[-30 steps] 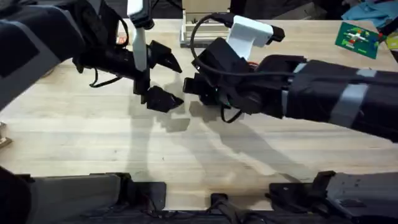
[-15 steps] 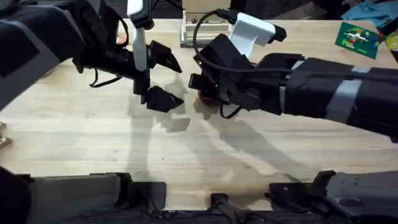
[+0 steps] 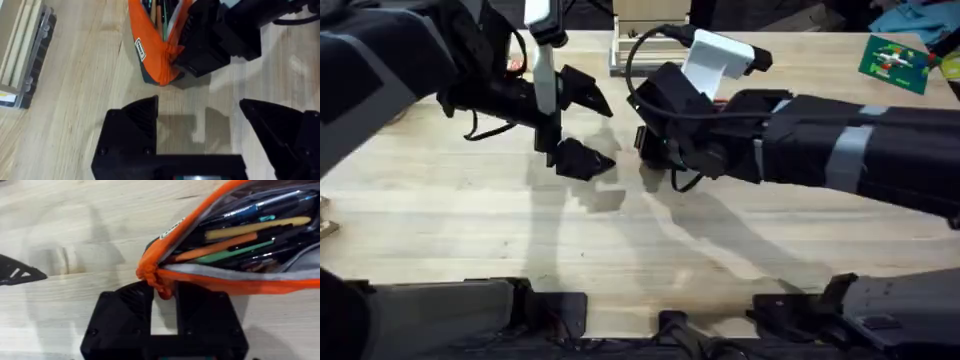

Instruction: Unzip the bag, pick up the pens from the table one at a time and place them inside, then zip the bag closed.

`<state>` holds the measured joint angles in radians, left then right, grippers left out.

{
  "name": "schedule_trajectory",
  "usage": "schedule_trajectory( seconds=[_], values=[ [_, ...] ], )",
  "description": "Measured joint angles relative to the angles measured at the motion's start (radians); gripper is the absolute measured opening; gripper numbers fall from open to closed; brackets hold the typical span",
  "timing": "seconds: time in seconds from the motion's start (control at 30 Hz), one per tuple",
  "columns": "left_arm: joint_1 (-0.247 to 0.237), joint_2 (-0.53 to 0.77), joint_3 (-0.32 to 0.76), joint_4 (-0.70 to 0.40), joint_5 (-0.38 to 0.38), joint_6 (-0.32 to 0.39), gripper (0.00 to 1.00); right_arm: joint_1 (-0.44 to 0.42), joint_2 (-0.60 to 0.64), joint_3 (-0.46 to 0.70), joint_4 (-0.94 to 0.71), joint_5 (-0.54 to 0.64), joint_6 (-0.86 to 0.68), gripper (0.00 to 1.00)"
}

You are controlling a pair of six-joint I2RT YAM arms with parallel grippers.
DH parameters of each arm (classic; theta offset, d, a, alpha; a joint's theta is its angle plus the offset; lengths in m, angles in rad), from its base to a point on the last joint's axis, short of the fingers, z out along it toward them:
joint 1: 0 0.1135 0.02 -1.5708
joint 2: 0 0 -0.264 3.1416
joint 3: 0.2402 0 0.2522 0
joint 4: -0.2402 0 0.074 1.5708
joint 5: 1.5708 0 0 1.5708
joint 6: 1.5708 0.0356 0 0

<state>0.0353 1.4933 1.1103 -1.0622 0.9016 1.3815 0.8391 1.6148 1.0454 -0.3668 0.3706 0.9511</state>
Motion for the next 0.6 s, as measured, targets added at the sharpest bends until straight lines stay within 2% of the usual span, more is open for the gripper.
schedule_trajectory(
  seconds=[0.07,0.23,0.33,0.6],
  values=[
    [0.000,0.000,0.000,0.000,0.000,0.000,0.993,0.000,0.002,0.000,0.000,0.000,0.000,0.207],
    [0.000,0.000,0.000,0.000,0.000,0.000,0.993,0.000,0.002,0.000,0.001,0.000,0.000,0.164],
    [0.000,0.000,0.000,0.000,0.000,0.000,0.993,0.000,0.002,0.000,0.001,0.001,0.003,0.042],
    [0.000,0.000,0.000,0.000,0.000,0.000,0.993,0.000,0.002,0.000,0.001,0.003,0.002,0.032]
  ],
)
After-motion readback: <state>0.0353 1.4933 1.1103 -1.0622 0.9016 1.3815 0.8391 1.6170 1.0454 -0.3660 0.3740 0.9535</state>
